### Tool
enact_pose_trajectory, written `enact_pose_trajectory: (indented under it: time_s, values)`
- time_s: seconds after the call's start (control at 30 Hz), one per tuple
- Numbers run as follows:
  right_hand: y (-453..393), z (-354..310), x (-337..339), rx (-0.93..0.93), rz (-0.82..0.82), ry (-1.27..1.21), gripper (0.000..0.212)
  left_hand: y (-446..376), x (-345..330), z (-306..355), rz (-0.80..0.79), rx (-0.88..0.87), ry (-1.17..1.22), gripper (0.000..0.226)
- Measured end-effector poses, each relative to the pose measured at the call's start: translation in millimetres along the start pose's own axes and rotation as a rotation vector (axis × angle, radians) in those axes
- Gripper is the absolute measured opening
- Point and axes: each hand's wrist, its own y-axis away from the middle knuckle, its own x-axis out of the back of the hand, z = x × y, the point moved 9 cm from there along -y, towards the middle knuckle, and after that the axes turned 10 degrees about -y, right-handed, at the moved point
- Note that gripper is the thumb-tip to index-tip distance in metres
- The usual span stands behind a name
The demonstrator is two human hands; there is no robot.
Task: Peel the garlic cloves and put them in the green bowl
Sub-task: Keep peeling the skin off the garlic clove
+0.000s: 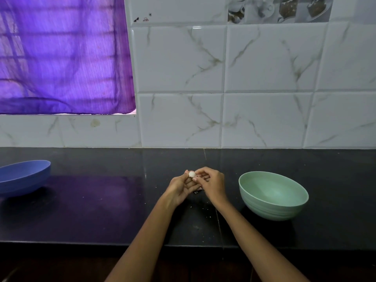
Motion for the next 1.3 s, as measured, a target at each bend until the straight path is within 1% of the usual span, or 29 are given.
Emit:
enact_pose_trajectory:
  time_s: [0.13,0.23,0.4,0.5,0.63,0.73,0.97,1.1,1.3]
  values:
    - [0,1,-1,0.026,-0.007,0.016,0.013,1,-4,3,-0.046,-0.022,-0.047,0.038]
    - [0,3,-3,0.035,-0.011,0.035,0.015,1,-5,3,-0.062,-0.025,-0.068,0.036]
    - [-1,5,-2,0.008,-0.016,0.012,0.012,0,-4,2,-0.061,-0.024,-0.046,0.03]
    - [-1,4,-3,0.041,-0.031,0.088,0.011,0,-5,5,-0.052,-0.066,-0.11,0.024]
    - [-1,-1,-6,0.115,-0.096,0.207,0.017,-1,-5,9,-0.053,-0.125,-0.182,0.026]
    - [-1,-4,-7,0.134,-0.123,0.215,0.019,-2,-4,10,-0.062,-0.141,-0.196,0.024]
    - [0,5,-11,0.078,-0.229,0.211,0.016,2,-3,11,-0.056,-0.209,-0.337,0.022]
    - [-1,7,-4,0.051,-0.198,0.16,0.013,3,-2,10,-0.059,-0.237,-0.402,0.021]
    - [3,6,-2,0.017,-0.211,0.113,0.012,4,-1,7,-0.085,-0.227,-0.4,0.022]
